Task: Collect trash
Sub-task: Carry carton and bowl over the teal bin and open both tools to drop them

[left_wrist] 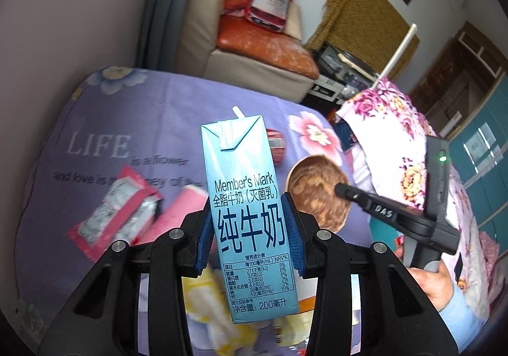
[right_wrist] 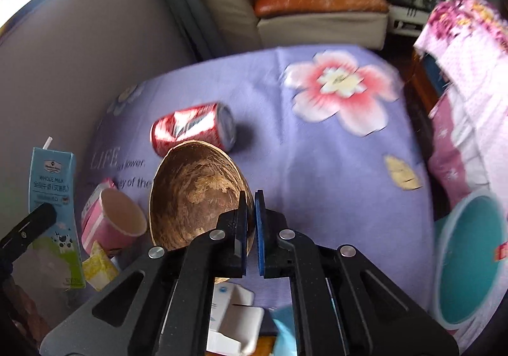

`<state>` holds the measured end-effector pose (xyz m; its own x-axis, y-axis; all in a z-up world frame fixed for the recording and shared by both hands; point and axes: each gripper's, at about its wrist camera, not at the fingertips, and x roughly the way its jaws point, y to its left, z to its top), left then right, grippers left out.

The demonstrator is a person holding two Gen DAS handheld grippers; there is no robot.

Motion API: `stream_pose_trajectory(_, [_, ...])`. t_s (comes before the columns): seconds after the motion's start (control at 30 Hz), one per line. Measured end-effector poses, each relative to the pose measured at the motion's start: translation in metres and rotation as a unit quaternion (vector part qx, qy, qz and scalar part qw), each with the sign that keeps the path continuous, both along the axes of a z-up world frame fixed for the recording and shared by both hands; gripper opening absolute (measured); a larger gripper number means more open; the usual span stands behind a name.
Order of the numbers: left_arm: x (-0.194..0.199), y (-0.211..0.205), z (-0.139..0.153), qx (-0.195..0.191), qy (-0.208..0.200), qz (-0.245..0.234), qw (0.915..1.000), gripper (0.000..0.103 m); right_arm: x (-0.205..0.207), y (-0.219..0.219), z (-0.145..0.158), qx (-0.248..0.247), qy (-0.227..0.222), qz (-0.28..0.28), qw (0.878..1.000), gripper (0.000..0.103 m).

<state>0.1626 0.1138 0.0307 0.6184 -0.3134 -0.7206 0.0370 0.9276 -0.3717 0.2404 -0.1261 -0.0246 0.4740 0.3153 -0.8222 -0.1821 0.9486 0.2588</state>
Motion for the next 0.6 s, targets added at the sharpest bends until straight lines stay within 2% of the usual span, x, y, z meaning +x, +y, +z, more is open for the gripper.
stream_pose_trajectory(0.1, [0.008,-0.028,0.006,0.003,-0.004,-0.029,0.9996,0.041,-0.009,-0.022,0.018,-0.001,-0.024,-0.028,0.999,0.005])
stream_pose_trajectory(0.3, [0.015,-0.092,0.016,0.003,-0.013,-0.089,0.9959,0.041,-0.036,-0.104,0.049,-0.002,-0.057,-0.093,0.994,0.005])
stream_pose_trajectory(0.6, [0.018,-0.206,0.011,-0.012,0.005,-0.18,0.9837,0.041,-0.087,-0.219,0.062,-0.014,-0.076,-0.194,0.978,0.005])
